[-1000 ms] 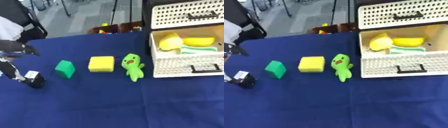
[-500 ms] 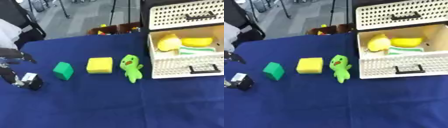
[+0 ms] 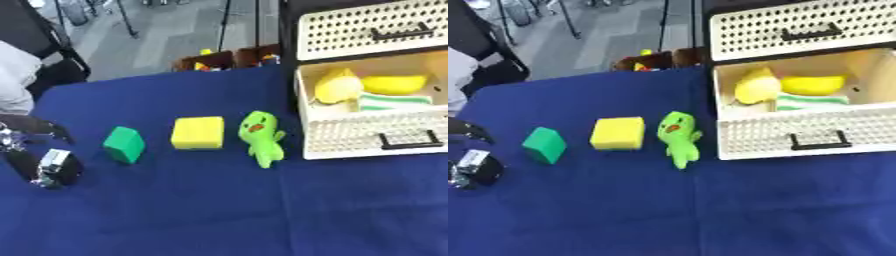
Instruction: Pick up objects from table and place into drawer.
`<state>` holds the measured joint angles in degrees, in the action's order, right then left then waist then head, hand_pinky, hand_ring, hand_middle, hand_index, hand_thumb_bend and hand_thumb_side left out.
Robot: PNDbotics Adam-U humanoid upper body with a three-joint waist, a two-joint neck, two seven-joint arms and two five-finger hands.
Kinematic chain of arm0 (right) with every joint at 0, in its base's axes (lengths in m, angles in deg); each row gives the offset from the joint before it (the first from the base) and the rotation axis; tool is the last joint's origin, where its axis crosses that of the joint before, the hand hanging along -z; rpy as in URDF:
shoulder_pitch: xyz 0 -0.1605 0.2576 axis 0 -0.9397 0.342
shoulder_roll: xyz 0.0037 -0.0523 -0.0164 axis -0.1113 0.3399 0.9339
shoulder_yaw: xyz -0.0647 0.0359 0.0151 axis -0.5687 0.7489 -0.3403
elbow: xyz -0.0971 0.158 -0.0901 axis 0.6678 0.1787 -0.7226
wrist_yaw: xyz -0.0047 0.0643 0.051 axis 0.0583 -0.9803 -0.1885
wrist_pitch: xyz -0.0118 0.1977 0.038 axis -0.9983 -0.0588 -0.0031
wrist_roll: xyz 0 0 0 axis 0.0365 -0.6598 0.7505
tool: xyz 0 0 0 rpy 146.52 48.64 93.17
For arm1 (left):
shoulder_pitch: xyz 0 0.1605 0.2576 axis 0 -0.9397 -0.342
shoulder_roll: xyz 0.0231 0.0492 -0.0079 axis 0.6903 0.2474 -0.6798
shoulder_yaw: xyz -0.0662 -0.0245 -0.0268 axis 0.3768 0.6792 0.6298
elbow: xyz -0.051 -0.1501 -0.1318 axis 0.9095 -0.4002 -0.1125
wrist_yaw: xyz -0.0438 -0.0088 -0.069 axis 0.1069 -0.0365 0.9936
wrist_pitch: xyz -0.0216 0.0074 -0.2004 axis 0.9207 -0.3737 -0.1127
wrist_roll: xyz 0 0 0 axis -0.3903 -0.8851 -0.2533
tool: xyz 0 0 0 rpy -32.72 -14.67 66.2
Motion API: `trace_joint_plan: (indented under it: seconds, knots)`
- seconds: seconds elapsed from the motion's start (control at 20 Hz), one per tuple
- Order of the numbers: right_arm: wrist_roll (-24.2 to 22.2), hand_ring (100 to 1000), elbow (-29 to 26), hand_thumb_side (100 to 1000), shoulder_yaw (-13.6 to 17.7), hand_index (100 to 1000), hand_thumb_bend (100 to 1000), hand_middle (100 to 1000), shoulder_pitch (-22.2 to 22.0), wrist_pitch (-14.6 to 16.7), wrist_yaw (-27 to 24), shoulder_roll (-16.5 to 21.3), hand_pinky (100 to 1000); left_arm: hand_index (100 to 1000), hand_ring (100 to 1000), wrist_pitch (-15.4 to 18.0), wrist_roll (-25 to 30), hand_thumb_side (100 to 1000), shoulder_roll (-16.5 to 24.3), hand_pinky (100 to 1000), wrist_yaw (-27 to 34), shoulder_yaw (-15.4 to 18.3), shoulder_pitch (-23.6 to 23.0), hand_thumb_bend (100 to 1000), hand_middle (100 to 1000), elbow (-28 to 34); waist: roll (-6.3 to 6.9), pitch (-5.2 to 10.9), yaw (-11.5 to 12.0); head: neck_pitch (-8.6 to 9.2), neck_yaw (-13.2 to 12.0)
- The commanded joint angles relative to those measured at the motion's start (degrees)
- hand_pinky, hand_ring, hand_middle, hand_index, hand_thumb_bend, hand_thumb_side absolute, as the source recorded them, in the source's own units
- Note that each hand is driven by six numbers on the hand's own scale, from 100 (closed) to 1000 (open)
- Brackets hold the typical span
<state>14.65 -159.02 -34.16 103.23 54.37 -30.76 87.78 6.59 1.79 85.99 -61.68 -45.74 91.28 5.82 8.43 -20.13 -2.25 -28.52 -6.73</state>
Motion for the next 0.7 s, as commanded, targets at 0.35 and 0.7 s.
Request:
trace_joint_plan:
  seconds: [0.35, 0.7]
  knots:
    - [4.1, 714, -0.9, 1000, 0.6, 803, 100, 634, 0.5, 4.1, -0.7, 0.7, 591, 933, 902, 0.5, -1.6, 474, 0.8, 849, -4.4, 1.7, 1.5, 493, 866, -2.3, -0.18, 0.77, 0.1, 0.74, -0.6]
    - [4.1, 713, -0.9, 1000, 0.4, 804, 100, 631, 0.3, 3.8, -0.5, 0.2, 590, 878, 860, -0.1, -4.9, 487, 0.3, 801, -4.8, 2.2, 1.7, 338, 818, -3.1, -0.13, 0.51, 0.2, 0.93, -0.6]
